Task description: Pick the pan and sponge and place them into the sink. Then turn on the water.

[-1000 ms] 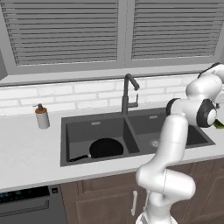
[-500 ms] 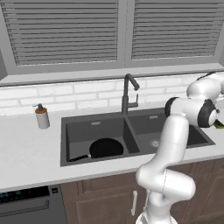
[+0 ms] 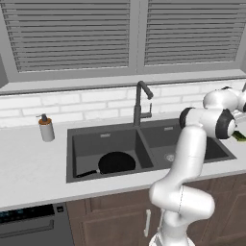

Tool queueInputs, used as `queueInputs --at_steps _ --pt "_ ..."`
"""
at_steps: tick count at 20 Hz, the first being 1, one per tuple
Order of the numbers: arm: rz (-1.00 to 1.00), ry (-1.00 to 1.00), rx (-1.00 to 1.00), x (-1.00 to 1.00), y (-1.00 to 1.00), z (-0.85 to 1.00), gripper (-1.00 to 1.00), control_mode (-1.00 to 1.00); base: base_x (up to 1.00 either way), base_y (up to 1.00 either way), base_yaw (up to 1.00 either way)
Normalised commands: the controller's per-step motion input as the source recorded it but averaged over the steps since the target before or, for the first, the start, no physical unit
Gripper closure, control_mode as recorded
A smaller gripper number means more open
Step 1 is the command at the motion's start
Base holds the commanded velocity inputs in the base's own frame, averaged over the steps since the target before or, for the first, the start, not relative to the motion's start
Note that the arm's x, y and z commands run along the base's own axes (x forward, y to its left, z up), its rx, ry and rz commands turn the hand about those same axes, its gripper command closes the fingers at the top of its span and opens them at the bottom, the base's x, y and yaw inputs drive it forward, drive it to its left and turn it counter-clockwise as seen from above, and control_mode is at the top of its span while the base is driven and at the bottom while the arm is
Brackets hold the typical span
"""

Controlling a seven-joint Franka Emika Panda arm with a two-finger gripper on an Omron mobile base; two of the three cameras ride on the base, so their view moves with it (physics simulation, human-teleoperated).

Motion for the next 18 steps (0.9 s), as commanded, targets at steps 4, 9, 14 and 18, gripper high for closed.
queueInputs --at_steps 4,9,14,18 --pt "0.06 0.0 0.03 0.2 -0.39 0.0 -1.0 -1.0 0.0 0.0 0.0" --pt "0.04 0.0 0.02 0.1 -0.17 -0.02 -1.0 -1.0 0.0 0.0 0.0" --pt "0.0 0.0 0.0 0.01 0.0 -0.12 -1.0 -1.0 0.0 0.0 0.0" --pt "0.0 0.0 0.0 0.0 0.0 -0.23 -1.0 -1.0 0.0 0.0 0.0"
